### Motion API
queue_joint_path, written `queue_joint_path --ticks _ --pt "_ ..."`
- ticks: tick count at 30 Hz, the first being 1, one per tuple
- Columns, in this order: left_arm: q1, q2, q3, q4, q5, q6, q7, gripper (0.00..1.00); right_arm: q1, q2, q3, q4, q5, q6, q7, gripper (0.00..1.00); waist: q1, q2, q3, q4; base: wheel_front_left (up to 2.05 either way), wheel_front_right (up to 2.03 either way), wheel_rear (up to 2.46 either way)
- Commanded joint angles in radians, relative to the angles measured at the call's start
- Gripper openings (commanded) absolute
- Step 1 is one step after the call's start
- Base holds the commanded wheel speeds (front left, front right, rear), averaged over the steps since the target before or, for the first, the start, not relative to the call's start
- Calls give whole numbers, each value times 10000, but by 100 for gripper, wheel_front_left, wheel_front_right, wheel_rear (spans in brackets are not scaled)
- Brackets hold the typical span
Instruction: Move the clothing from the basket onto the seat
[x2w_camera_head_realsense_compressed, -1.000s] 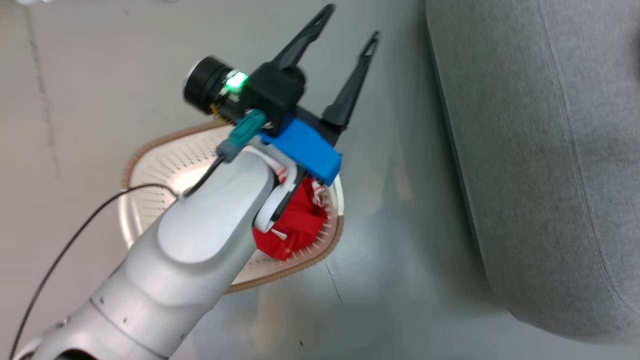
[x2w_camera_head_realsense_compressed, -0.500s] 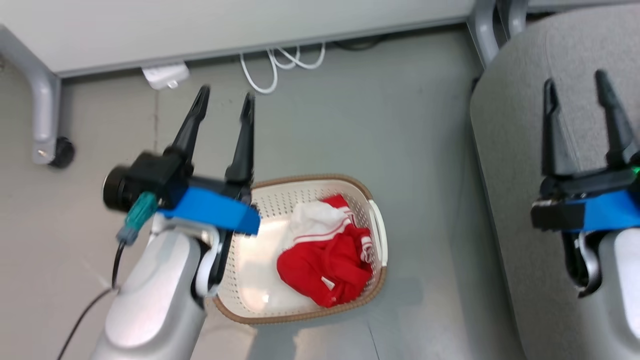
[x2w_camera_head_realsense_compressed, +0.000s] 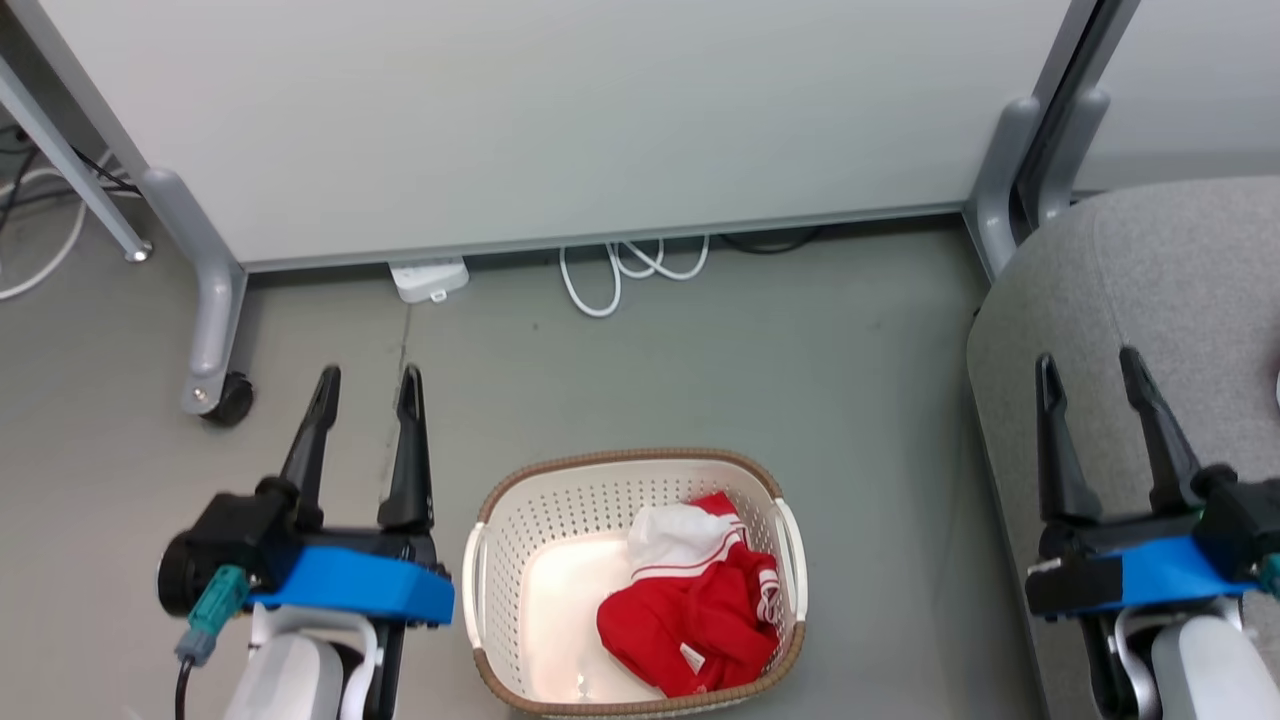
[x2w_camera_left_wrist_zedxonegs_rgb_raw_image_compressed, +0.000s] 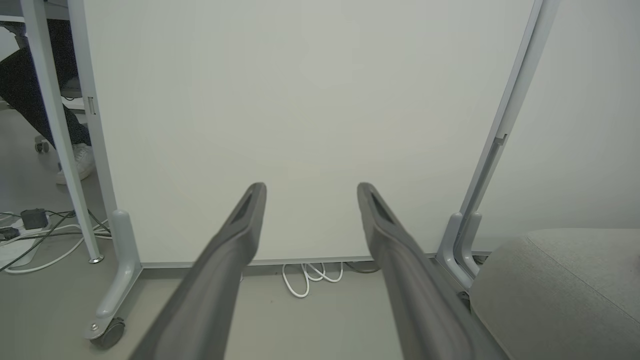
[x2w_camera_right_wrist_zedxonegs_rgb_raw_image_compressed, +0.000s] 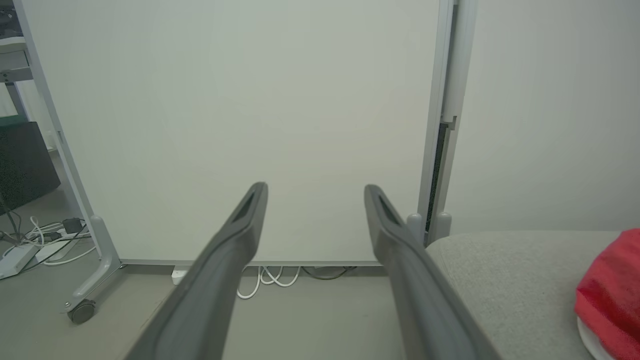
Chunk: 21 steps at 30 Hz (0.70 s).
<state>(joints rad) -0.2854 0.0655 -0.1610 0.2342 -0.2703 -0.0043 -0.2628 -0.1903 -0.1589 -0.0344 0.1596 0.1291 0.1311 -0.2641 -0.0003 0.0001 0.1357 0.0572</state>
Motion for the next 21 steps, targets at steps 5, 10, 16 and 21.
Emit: queue_joint_path --ticks 5,10,16,21 --pt "740 -79 405 59 197 -276 -29 100 771 235 -197 -36 52 -6 -5 100 3 -1 -523 95 0 0 0" --pt "1284 -123 756 223 290 -468 -29 100 1355 436 -346 -49 2 -5 -5 100 3 -1 -820 109 0 0 0" --pt "1645 -135 852 328 269 -575 -29 100 1776 568 -441 19 -17 -5 -5 100 3 -1 -1019 140 0 0 0" --pt "1754 -136 771 387 173 -520 -30 100 1928 650 -483 81 -42 -5 -5 100 3 -1 -1112 169 0 0 0"
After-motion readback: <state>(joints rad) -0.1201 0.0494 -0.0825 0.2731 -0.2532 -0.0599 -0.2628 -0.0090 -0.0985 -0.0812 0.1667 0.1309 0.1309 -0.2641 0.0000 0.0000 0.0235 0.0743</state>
